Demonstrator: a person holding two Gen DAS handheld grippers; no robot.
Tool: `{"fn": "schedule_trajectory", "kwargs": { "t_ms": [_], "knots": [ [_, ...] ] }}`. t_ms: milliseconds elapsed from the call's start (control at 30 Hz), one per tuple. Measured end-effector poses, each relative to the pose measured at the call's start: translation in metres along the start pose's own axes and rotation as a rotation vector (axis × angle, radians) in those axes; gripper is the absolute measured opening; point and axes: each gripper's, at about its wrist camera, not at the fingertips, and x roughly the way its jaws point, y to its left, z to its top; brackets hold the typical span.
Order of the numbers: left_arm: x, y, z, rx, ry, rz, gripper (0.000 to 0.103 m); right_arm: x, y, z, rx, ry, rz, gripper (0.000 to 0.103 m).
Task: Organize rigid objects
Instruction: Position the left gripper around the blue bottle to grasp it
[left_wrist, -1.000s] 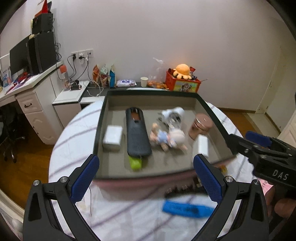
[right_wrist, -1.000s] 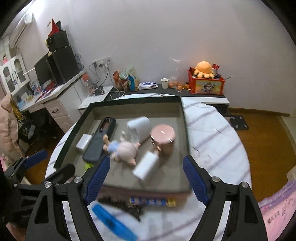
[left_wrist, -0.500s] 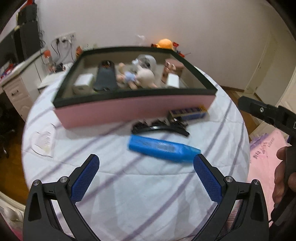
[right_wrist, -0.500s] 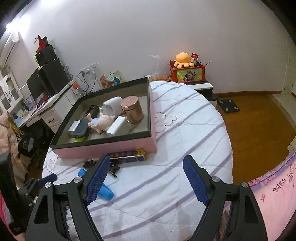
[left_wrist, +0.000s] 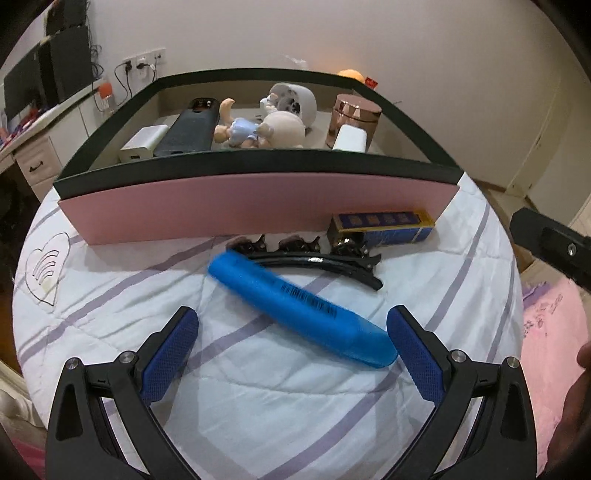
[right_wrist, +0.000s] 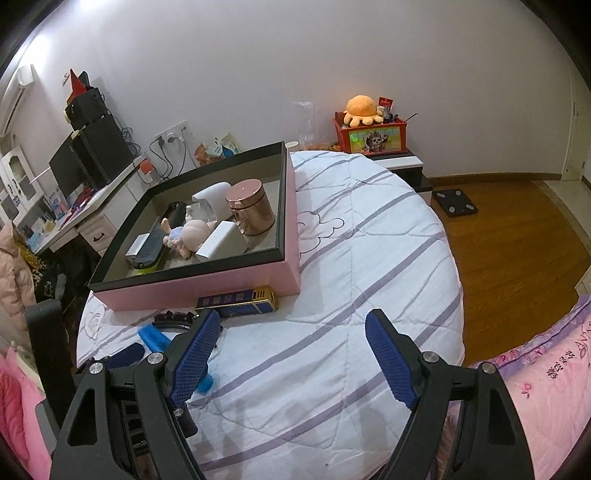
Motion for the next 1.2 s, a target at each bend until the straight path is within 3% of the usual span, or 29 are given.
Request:
{"fn": "schedule_trajectory", "kwargs": {
  "t_ms": [167, 467, 567, 633, 700, 767, 833, 933, 967, 1033, 1133, 1200],
  "knots": [
    [-0.011, 0.025, -0.007, -0.020, 0.005, 0.016, 0.103, 0.002, 0.001, -0.001, 0.000, 0.001, 0.006, 0.082],
    [-0.011, 0.045, -0.003, -0.071, -0.022, -0.041, 0.102, 0.005, 0.012, -0.001, -0.020, 0.008, 0.026, 0.082],
    [-0.015, 0.053, -0.003, -0.086, -0.023, -0.045, 0.091, 0.004, 0.013, 0.001, -0.023, 0.004, 0.025, 0.082],
    [-0.019, 0.059, -0.003, -0.092, -0.020, -0.038, 0.076, 0.004, 0.014, 0.001, -0.026, 0.004, 0.025, 0.082],
    [-0.020, 0.060, -0.004, -0.089, -0.013, -0.031, 0.074, 0.004, 0.014, 0.001, -0.027, 0.005, 0.025, 0.082],
    [-0.018, 0.053, -0.003, -0.058, 0.007, -0.028, 0.085, 0.004, 0.015, 0.001, -0.028, 0.004, 0.024, 0.082],
    [-0.014, 0.043, -0.002, -0.053, 0.014, -0.047, 0.103, 0.004, 0.015, 0.001, -0.026, 0.004, 0.029, 0.082],
    [-0.011, 0.038, -0.004, -0.050, -0.015, -0.026, 0.101, 0.004, 0.018, 0.001, -0.036, 0.007, 0.031, 0.082],
    [-0.011, 0.040, -0.005, -0.049, -0.027, -0.022, 0.098, 0.004, 0.020, 0.001, -0.039, 0.008, 0.032, 0.082],
    [-0.015, 0.048, -0.004, -0.062, -0.037, -0.018, 0.073, 0.004, 0.022, 0.002, -0.051, 0.010, 0.032, 0.082],
    [-0.018, 0.064, -0.002, -0.077, -0.030, -0.051, 0.045, 0.004, 0.020, 0.002, -0.045, 0.010, 0.029, 0.082],
    [-0.018, 0.071, -0.002, -0.066, -0.023, -0.059, 0.032, 0.005, 0.019, 0.002, -0.034, 0.009, 0.031, 0.082]
  ]
}}
